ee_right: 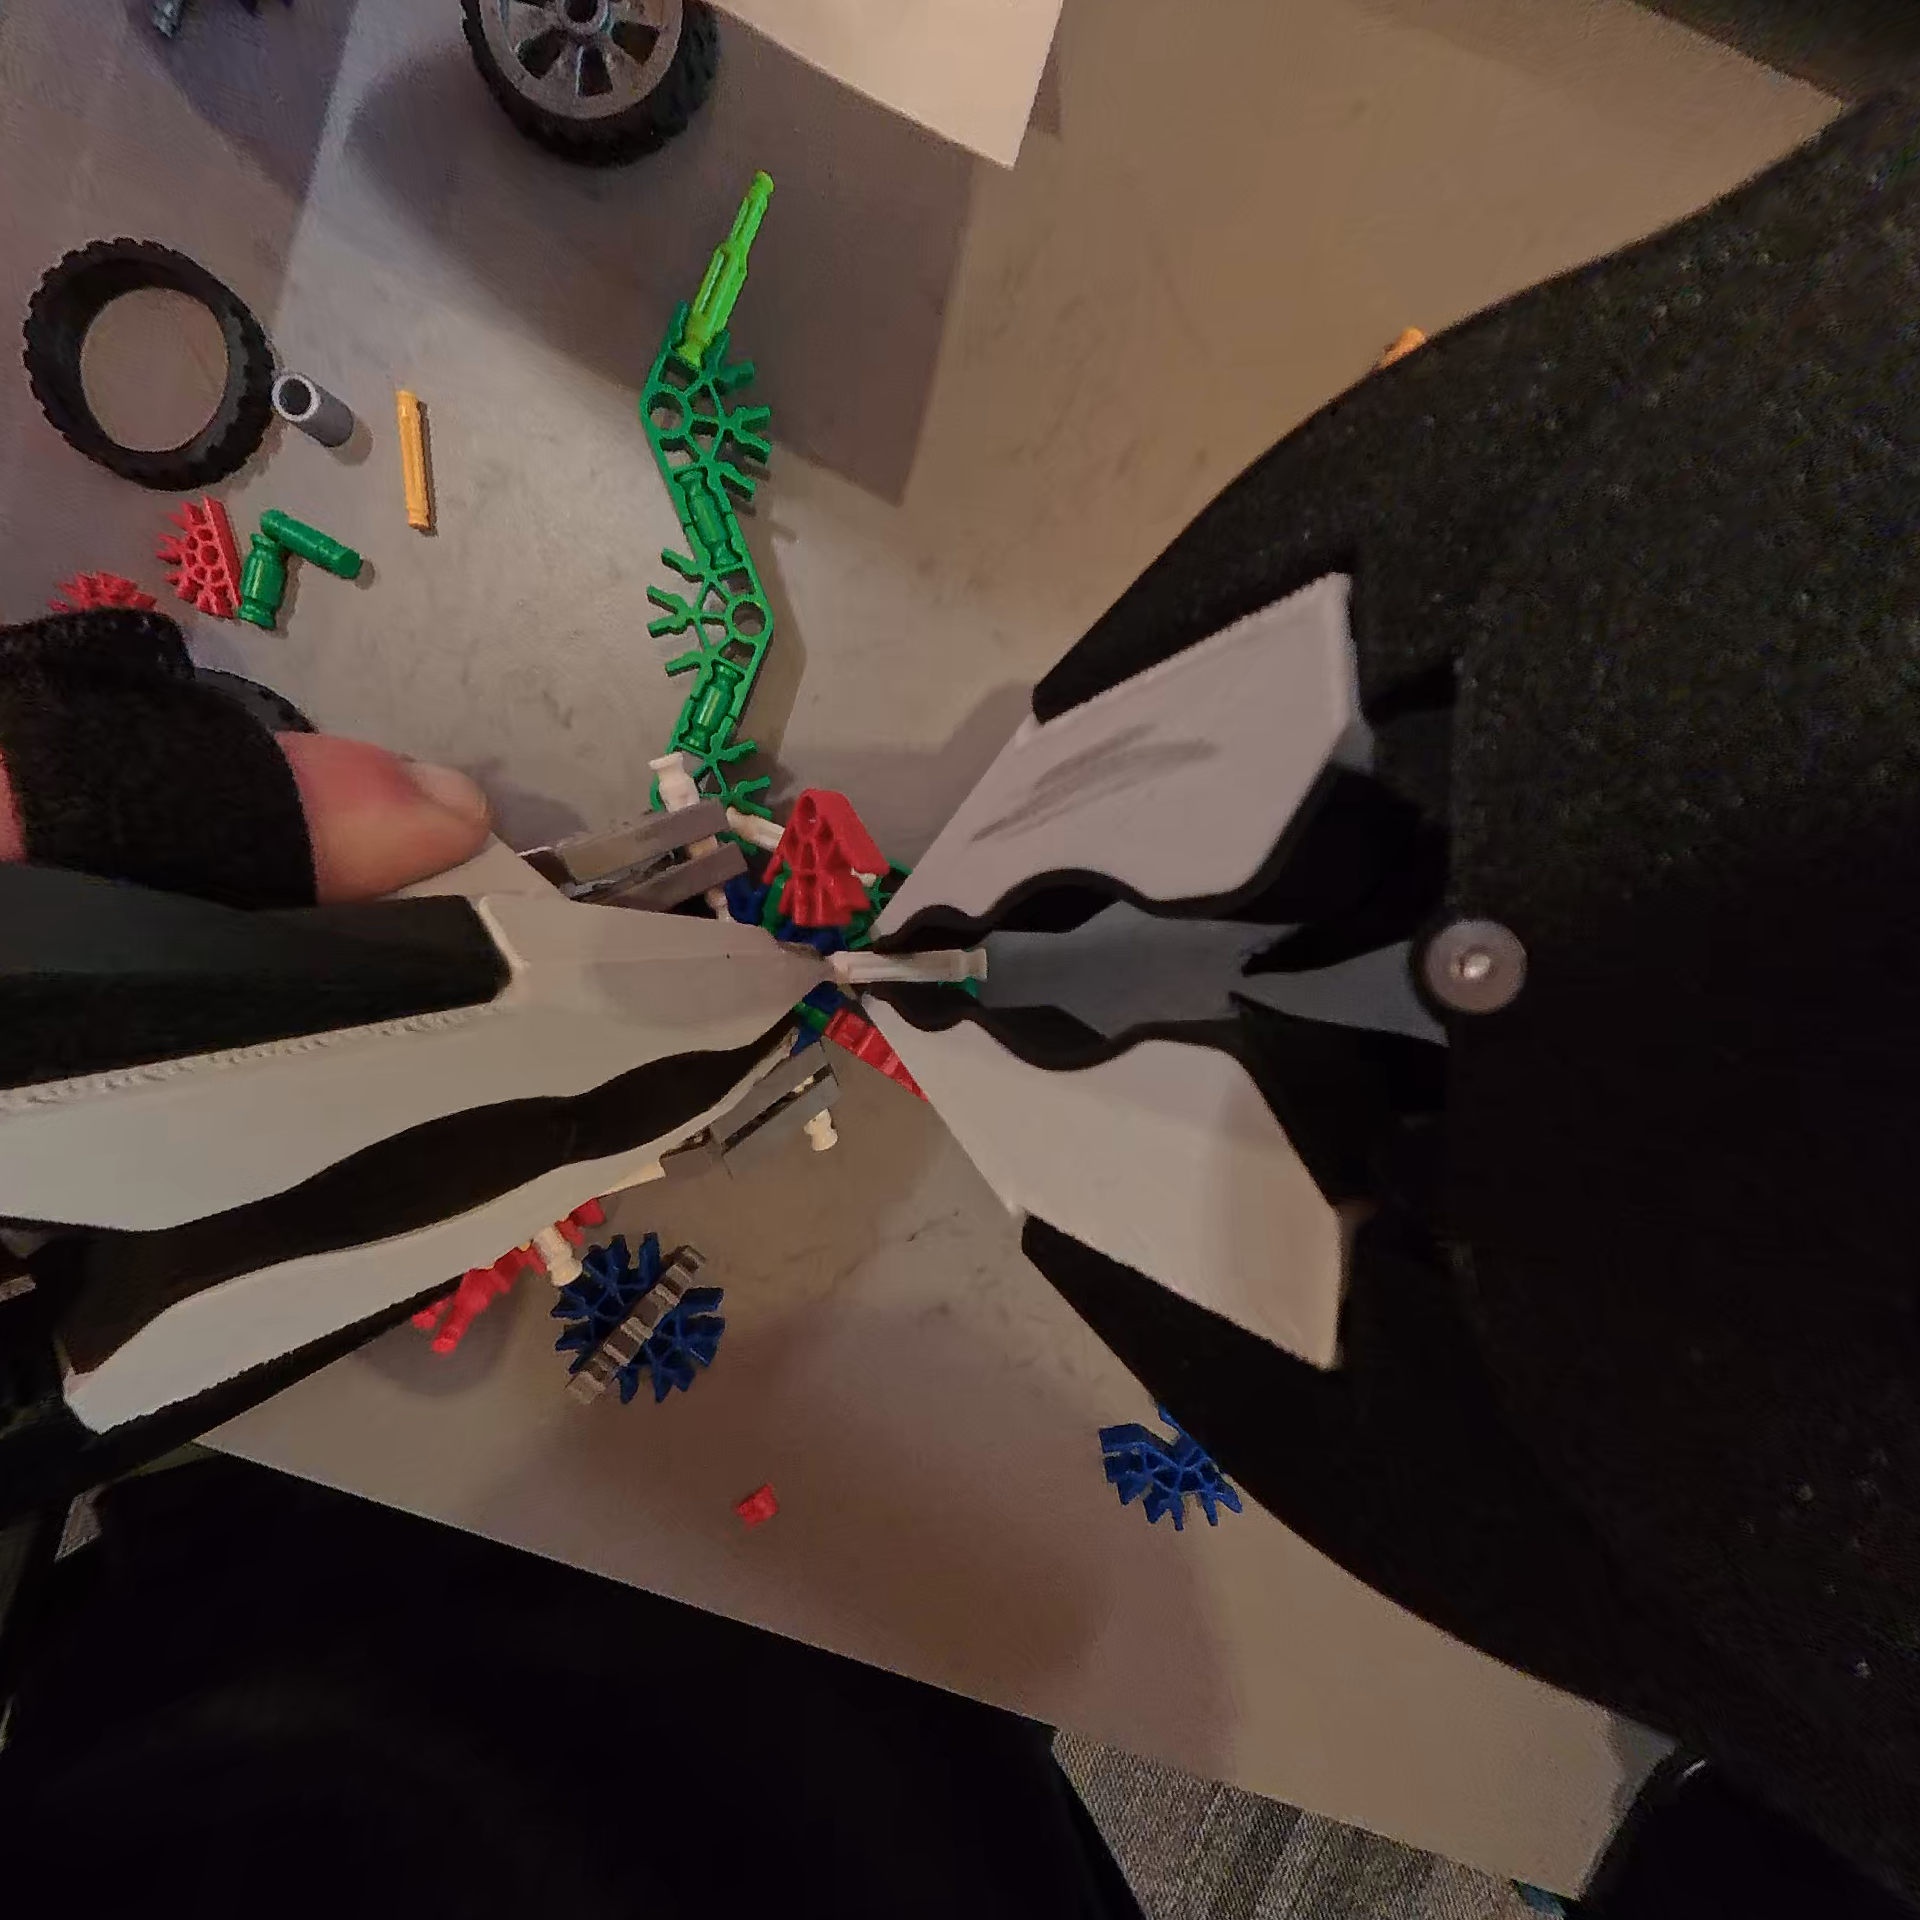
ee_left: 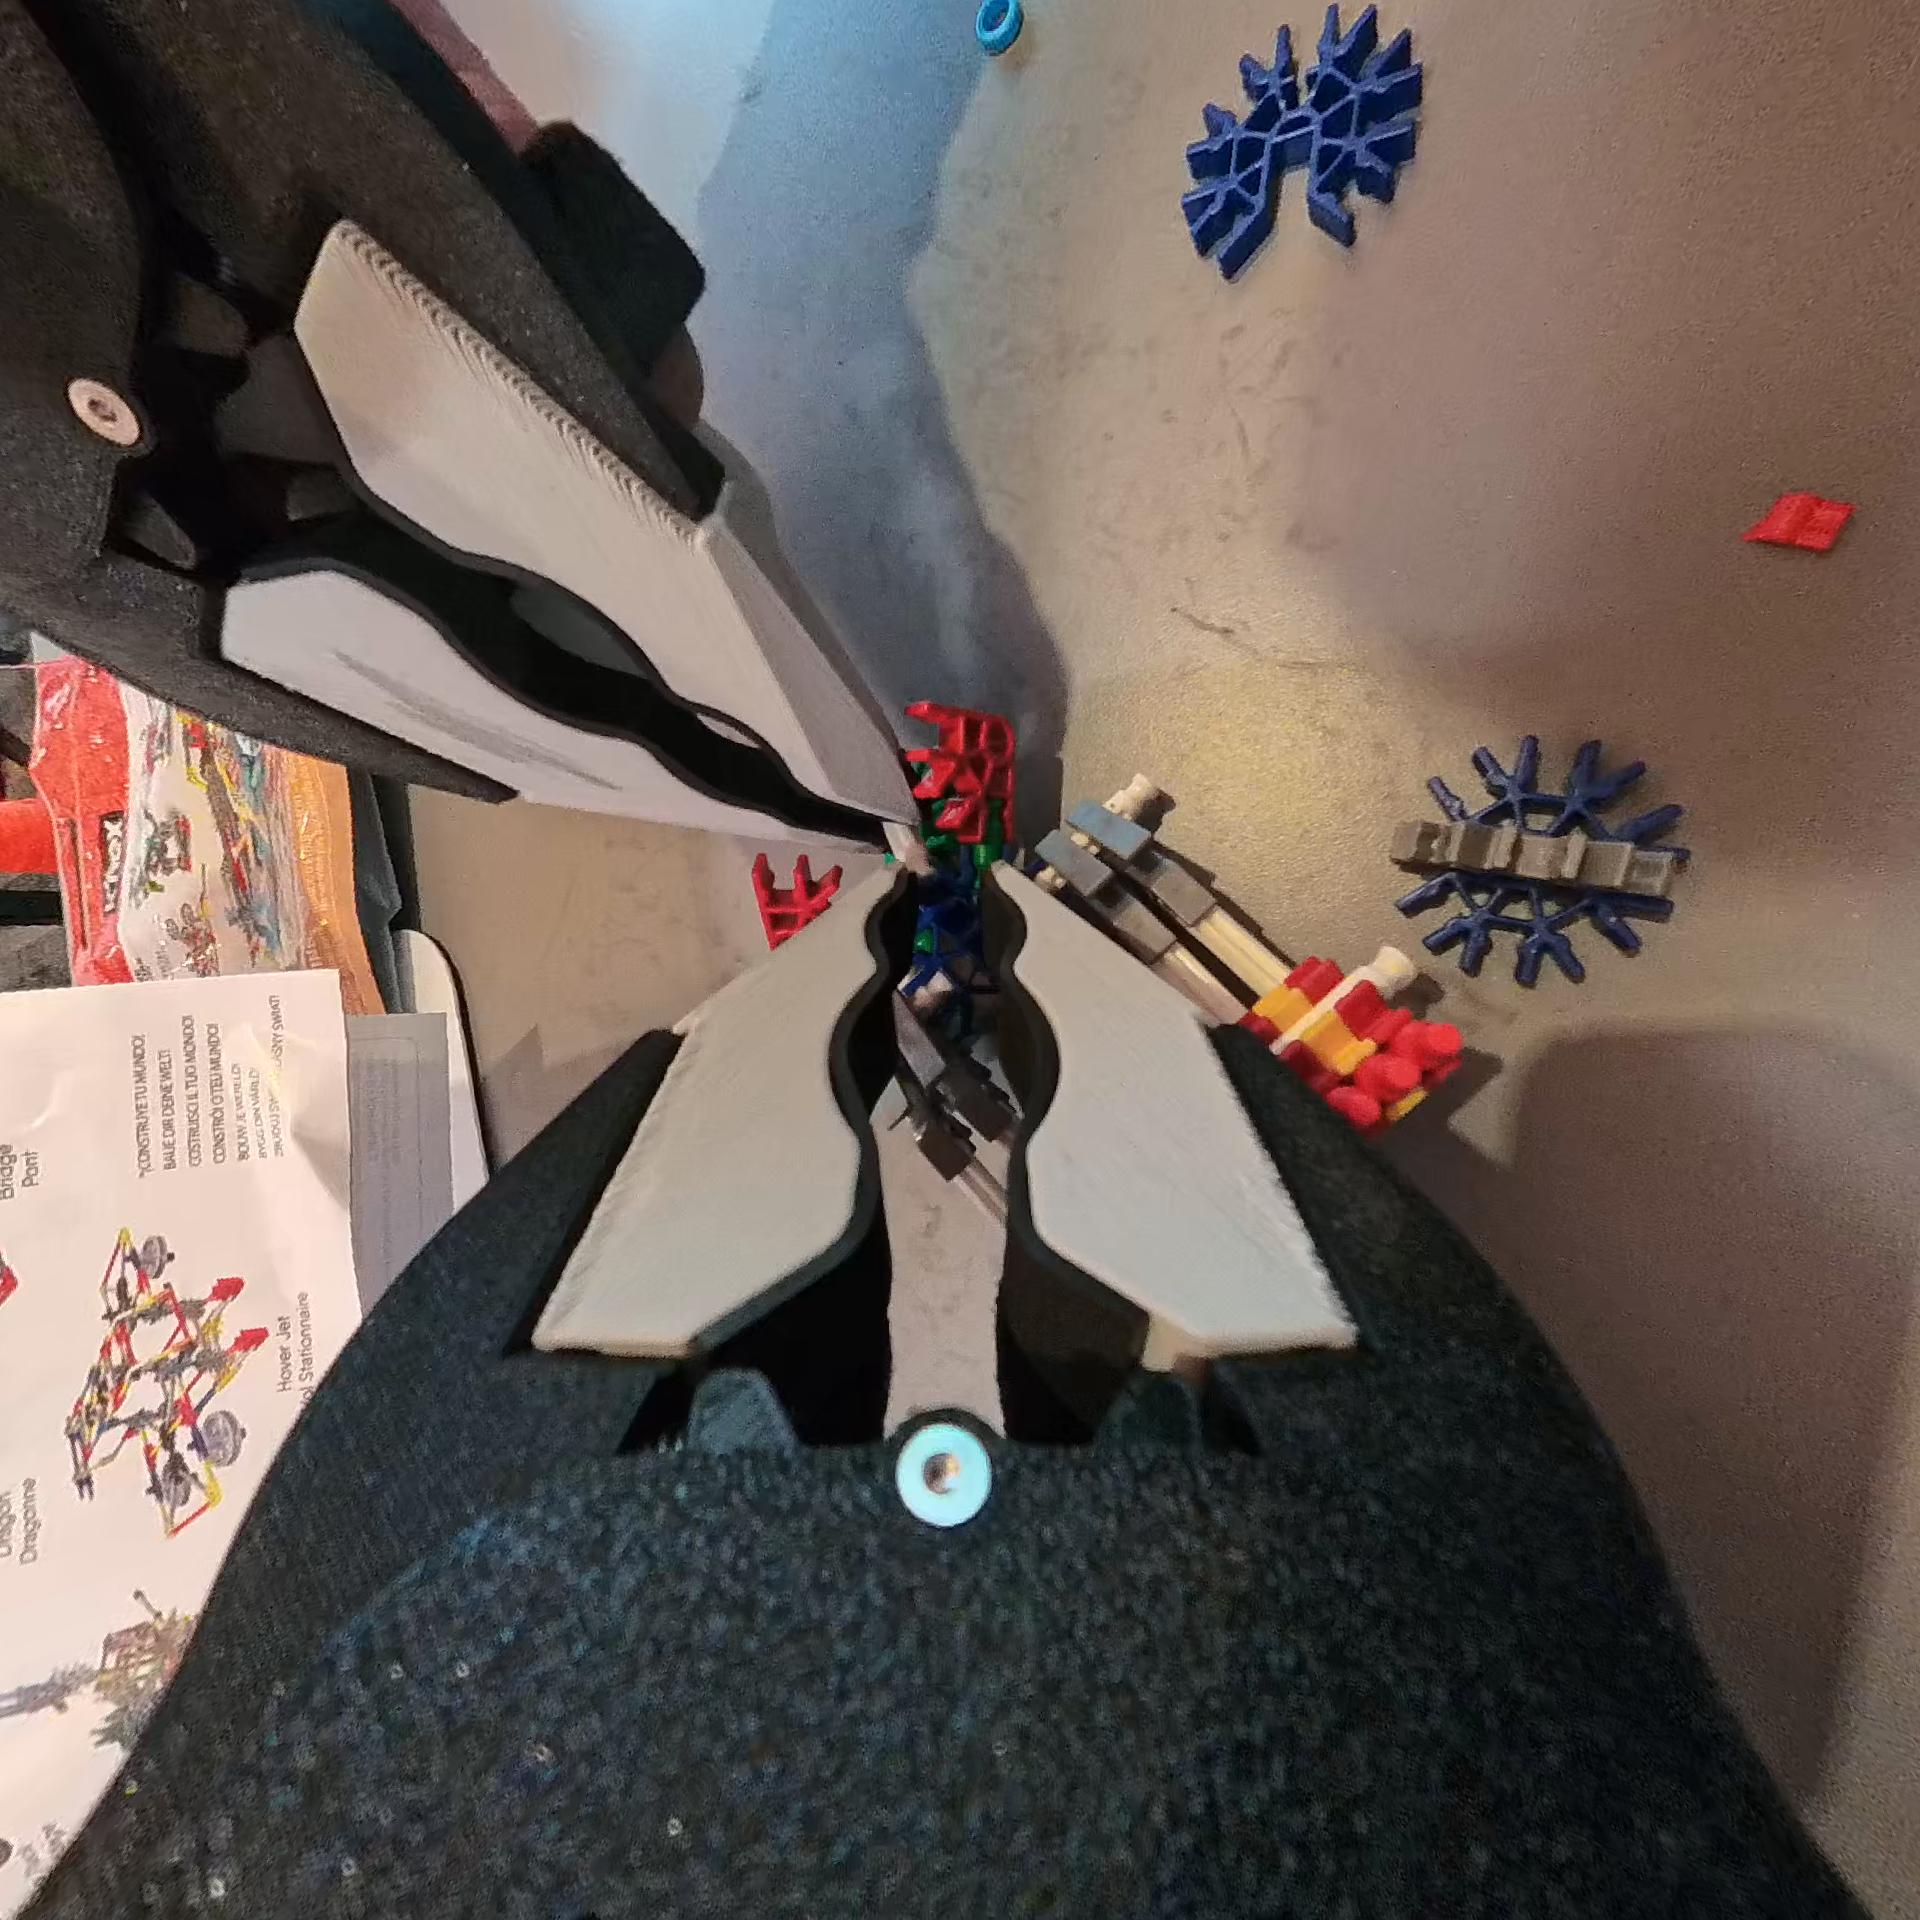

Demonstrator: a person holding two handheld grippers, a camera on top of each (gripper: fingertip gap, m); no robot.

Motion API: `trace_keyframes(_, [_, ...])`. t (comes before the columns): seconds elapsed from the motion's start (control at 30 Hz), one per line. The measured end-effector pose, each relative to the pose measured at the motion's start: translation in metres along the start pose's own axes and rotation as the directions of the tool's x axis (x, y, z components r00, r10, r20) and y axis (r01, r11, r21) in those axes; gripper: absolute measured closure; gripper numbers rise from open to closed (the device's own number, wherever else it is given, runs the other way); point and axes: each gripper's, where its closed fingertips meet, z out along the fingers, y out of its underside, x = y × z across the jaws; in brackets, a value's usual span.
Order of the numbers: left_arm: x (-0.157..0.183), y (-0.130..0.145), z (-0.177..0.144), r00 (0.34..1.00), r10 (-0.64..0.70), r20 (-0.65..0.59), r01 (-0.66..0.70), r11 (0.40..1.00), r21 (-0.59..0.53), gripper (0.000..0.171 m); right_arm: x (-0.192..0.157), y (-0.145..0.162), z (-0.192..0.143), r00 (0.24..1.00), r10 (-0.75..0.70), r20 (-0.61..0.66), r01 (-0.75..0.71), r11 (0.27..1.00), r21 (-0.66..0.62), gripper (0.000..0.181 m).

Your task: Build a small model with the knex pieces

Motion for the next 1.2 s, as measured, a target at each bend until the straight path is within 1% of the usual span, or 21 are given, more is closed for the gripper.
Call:
trace_keyframes(0.27, [-0.001, 0.000, -0.001, 1.000, 0.015, 0.022, -0.015, 1.000, -0.002, 0.160, 0.001, -0.001, 0.001, 1.000, -0.002, -0.008, 0.002, 1.000, -0.006, 0.177])
trace_keyframes(0.47, [-0.003, 0.004, -0.005, 0.999, -0.019, 0.051, 0.020, 1.000, -0.013, 0.154, 0.002, -0.002, 0.002, 1.000, -0.004, -0.013, 0.004, 1.000, -0.007, 0.177])
trace_keyframes(0.67, [-0.003, 0.007, -0.007, 0.998, -0.025, 0.061, 0.027, 0.999, -0.032, 0.155, 0.002, -0.002, 0.002, 1.000, -0.008, -0.023, 0.007, 1.000, -0.016, 0.177])
trace_keyframes(0.87, [0.001, 0.012, -0.011, 0.996, -0.068, 0.055, 0.070, 0.996, -0.048, 0.156, 0.002, -0.003, 0.001, 0.999, -0.011, -0.031, 0.011, 1.000, -0.017, 0.177])
trace_keyframes(1.0, [0.000, 0.008, -0.020, 0.988, -0.148, 0.048, 0.148, 0.989, 0.005, 0.155, 0.002, -0.008, 0.001, 0.999, -0.020, -0.044, 0.020, 1.000, -0.005, 0.177])
trace_keyframes(1.2, [0.006, 0.017, -0.025, 0.984, -0.175, 0.042, 0.177, 0.983, -0.042, 0.156, 0.002, -0.015, -0.001, 0.996, -0.050, -0.076, 0.050, 0.999, -0.003, 0.177])
